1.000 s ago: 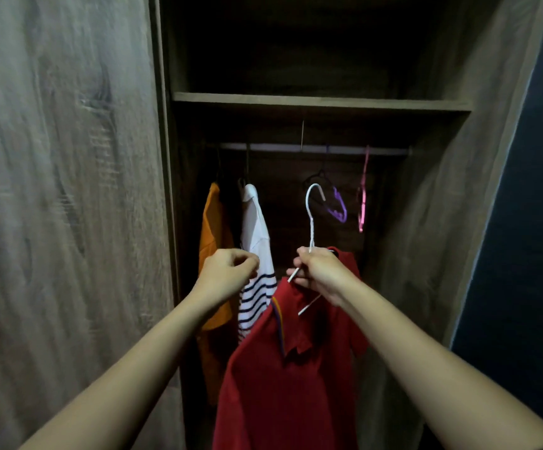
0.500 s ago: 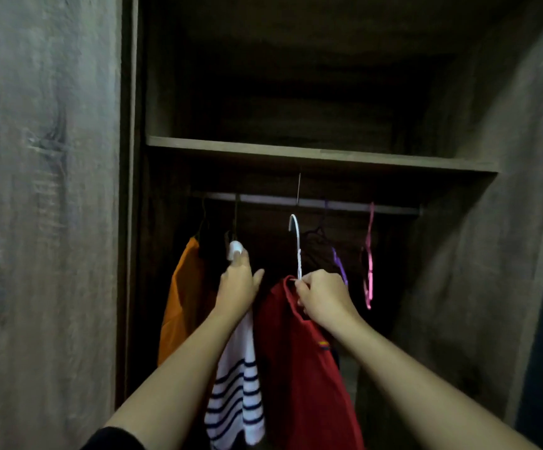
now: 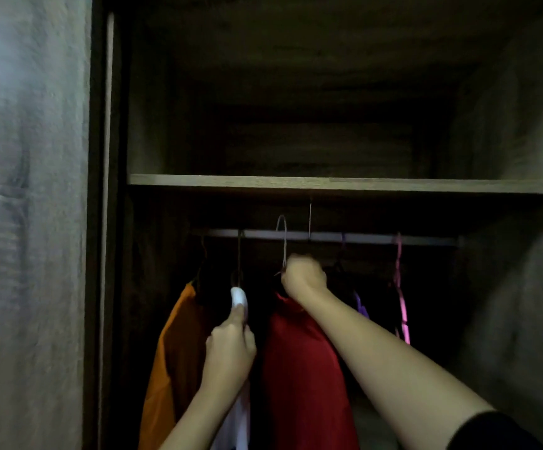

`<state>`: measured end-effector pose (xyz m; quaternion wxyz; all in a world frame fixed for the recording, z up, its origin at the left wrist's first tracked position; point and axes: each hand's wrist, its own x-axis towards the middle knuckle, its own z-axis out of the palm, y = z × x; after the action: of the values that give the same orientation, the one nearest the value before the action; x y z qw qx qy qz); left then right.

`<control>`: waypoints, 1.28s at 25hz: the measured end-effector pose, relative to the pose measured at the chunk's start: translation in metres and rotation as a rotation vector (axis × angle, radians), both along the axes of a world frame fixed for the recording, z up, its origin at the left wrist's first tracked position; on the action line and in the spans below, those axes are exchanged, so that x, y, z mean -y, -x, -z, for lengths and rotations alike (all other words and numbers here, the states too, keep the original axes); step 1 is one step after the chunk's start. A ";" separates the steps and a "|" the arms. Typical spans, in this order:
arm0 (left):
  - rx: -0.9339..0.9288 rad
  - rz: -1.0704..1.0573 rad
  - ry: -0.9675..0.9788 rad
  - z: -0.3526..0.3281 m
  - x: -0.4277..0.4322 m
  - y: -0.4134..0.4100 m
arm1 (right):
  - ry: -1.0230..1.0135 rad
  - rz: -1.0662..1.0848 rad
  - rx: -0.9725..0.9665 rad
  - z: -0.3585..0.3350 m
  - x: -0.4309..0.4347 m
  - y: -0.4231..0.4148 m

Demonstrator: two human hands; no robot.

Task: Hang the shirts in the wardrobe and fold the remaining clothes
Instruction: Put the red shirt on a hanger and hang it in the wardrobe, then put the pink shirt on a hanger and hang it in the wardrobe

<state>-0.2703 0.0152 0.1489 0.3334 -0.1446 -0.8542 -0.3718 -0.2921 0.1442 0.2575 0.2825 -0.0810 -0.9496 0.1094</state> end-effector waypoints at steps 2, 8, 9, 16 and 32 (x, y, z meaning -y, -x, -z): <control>0.033 0.011 0.027 -0.002 -0.002 -0.001 | -0.002 0.001 0.033 -0.004 0.001 0.018; 0.046 0.031 0.038 0.000 -0.004 -0.006 | -0.033 0.035 0.118 0.024 -0.002 0.041; 0.044 0.031 0.039 0.000 -0.004 -0.007 | -0.038 0.035 0.111 0.025 -0.003 0.041; 0.017 -0.007 0.062 -0.011 0.007 -0.018 | -0.160 -0.020 -0.060 0.014 -0.004 0.001; 0.210 -0.307 0.198 0.097 0.294 -0.224 | -0.040 -0.639 -0.063 0.165 0.249 -0.184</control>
<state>-0.0462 -0.2791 0.0515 0.2793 -0.0053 -0.9287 -0.2440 -0.1077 -0.1052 0.0925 0.2646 0.2302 -0.9197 0.1763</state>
